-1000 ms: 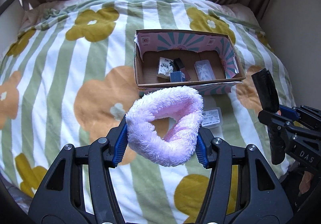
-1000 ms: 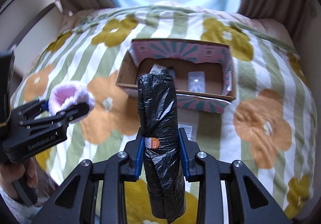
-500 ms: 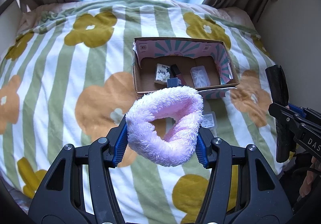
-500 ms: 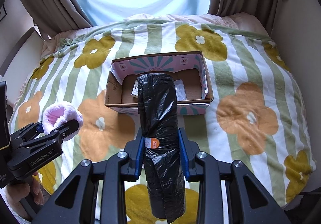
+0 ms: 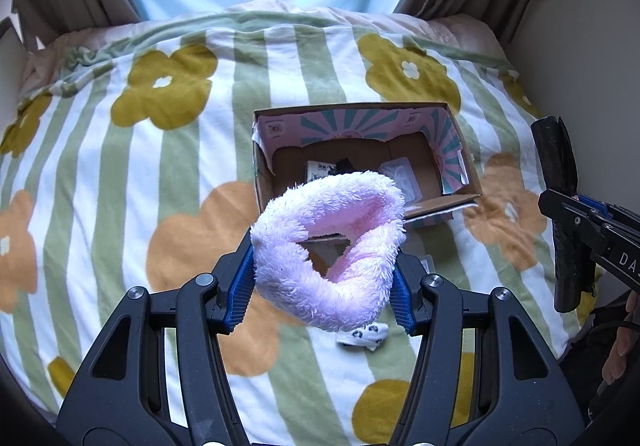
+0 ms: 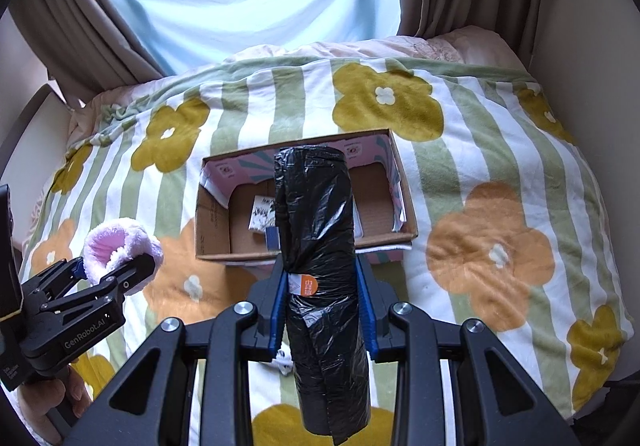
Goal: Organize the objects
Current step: 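Carry the slipper with the left tool while the right tool carries the roll into the box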
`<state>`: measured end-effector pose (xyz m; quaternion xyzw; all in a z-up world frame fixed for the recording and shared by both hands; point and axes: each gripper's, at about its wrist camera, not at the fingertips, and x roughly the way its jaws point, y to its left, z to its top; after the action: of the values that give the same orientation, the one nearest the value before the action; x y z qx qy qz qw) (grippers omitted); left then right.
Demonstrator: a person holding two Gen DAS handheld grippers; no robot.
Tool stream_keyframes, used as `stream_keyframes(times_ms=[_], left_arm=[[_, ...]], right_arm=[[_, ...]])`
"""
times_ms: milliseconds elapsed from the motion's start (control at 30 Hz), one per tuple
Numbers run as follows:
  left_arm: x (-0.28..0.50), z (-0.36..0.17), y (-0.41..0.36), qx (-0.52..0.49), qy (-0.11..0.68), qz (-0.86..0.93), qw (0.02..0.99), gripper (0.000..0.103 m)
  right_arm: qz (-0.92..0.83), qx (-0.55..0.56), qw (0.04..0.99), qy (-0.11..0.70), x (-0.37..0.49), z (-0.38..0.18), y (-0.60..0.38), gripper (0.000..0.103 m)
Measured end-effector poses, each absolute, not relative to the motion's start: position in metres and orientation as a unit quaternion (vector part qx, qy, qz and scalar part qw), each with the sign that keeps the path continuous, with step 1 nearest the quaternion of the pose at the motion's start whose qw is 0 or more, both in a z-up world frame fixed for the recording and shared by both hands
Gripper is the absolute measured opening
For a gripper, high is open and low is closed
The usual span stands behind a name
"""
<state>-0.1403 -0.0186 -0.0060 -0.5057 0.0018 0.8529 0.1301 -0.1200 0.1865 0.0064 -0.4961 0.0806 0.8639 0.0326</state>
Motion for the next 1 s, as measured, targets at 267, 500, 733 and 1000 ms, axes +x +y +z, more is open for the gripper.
stream_keyframes(times_ms=[267, 500, 733, 1000], left_arm=[[-0.199, -0.023, -0.012, -0.508, -0.002, 0.852, 0.125, 0.054], [-0.246, -0.062, -0.006, -0.521, 0.003, 0.845, 0.118, 0.054], [-0.284, -0.114, 0.007, -0.546, 0.012, 0.830, 0.117, 0.054], [-0.309, -0.165, 0.023, -0.557, 0.033, 0.821, 0.119, 0.054]], right_arm=[[0.856, -0.490, 0.054, 0.154, -0.179, -0.011, 0.206, 0.028], [0.830, -0.497, 0.095, 0.234, -0.227, -0.050, 0.224, 0.028], [0.796, -0.505, 0.155, 0.294, -0.255, -0.104, 0.237, 0.028], [0.762, -0.500, 0.222, 0.347, -0.271, -0.153, 0.249, 0.028]])
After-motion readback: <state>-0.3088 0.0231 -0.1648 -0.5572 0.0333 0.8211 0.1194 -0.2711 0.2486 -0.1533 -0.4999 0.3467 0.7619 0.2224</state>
